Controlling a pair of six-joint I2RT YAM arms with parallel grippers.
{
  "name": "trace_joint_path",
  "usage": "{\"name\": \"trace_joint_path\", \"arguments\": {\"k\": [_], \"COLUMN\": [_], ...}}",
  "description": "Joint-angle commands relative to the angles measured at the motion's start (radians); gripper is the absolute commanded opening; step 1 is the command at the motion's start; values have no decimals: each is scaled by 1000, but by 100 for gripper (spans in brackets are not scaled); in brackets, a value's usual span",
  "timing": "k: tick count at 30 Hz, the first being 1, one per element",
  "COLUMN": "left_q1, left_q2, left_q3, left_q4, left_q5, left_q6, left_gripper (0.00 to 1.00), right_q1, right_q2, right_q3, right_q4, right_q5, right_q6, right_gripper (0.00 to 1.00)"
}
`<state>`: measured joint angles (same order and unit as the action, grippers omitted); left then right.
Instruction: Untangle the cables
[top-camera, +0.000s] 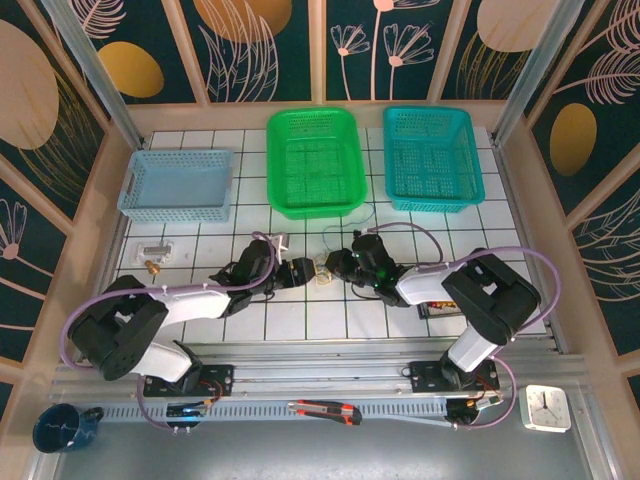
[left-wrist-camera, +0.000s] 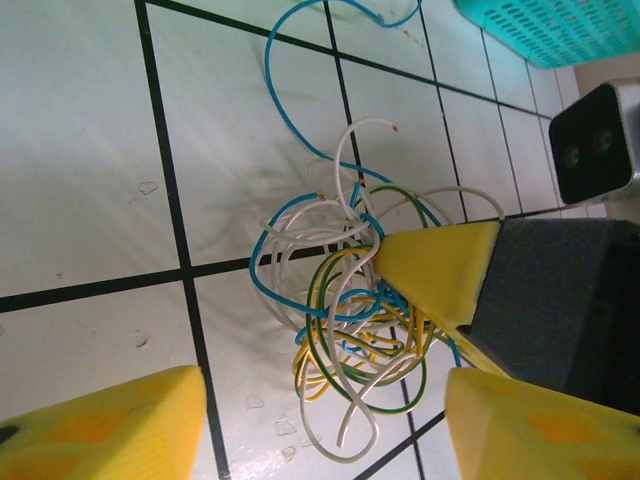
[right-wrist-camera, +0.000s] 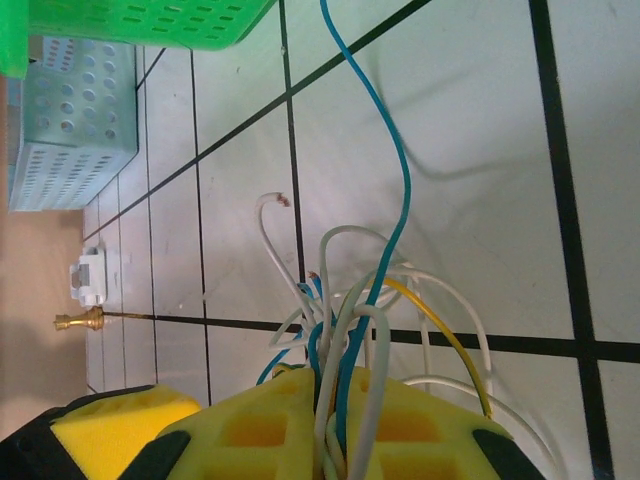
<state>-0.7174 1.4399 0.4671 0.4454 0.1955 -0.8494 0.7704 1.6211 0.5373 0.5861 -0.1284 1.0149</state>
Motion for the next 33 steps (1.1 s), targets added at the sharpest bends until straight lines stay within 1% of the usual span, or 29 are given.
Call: {"name": "trace_joint_path", "arguments": {"k": [1,8,13,17,24,25,27,31,33], "left_q1": [-10,-19,-27,-34,-39,-39,-39,-39,-39], "left_q2": [27,73,115,141,163,161,151,126,116], "left_q3": [32,62,86,96,92,91,87,81,81], "left_q4": [18,3,3,2,-10,-14,-26,-47,-55], "left_q5": [-25,-45,-45,-44,-56,-58,-70,-92,-100], "left_q6": [11,34,44,47,57,59,63,75,80], "left_gripper": [61,58,50,46,30,28,24,16,9], "right_q1": [4,9,11,12,10,9,6,-1,-2], "right_q2": [20,33,41,42,36,34,33,28,23], "right_q3": [1,0,-2,-6,-23,-26,-35,-56,-65], "right_q4": [57,59,64,64,63,61,65,70,71], "right_q5": [-8,-3,-2,3,22,25,30,37,41], "right_q6": [33,35,36,36,39,39,40,49,52], "right_gripper": [11,13,13,13,10,9,4,2,2]}}
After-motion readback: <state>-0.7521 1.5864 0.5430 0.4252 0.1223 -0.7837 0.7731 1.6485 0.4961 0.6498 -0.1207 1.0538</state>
